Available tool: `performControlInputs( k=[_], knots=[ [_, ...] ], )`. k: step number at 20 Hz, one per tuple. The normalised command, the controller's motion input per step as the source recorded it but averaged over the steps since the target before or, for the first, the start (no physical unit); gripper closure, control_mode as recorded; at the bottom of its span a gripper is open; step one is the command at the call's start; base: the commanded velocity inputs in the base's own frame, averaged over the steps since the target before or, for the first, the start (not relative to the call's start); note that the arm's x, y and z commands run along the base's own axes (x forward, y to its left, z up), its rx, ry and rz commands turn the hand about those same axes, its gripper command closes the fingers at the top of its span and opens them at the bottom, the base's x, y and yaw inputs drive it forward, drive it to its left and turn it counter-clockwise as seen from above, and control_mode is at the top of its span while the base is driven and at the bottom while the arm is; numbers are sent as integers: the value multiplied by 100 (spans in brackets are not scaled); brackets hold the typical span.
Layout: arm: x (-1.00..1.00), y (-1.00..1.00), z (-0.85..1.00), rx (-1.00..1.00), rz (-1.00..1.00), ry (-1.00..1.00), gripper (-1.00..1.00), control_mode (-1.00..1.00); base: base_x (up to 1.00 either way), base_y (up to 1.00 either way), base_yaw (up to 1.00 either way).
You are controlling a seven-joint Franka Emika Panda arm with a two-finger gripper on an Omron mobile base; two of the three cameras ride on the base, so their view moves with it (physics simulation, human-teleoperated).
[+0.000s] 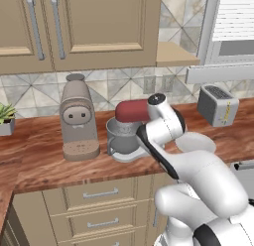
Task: Add butter and sugar cubes to the stand mixer bowl and then turn on the stand mixer to begin making frosting.
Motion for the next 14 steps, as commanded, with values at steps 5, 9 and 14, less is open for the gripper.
performControlInputs(
  k=[5, 9, 14],
  knots=[
    [6, -3, -31, -3, 13, 0, -100, -100, 0, 0, 0],
    [11, -3, -23, -1, 12, 0, -100, -100, 0, 0, 0],
    [16, 0, -10, 0, 3, -2, -100, -100, 0, 0, 0]
  ],
)
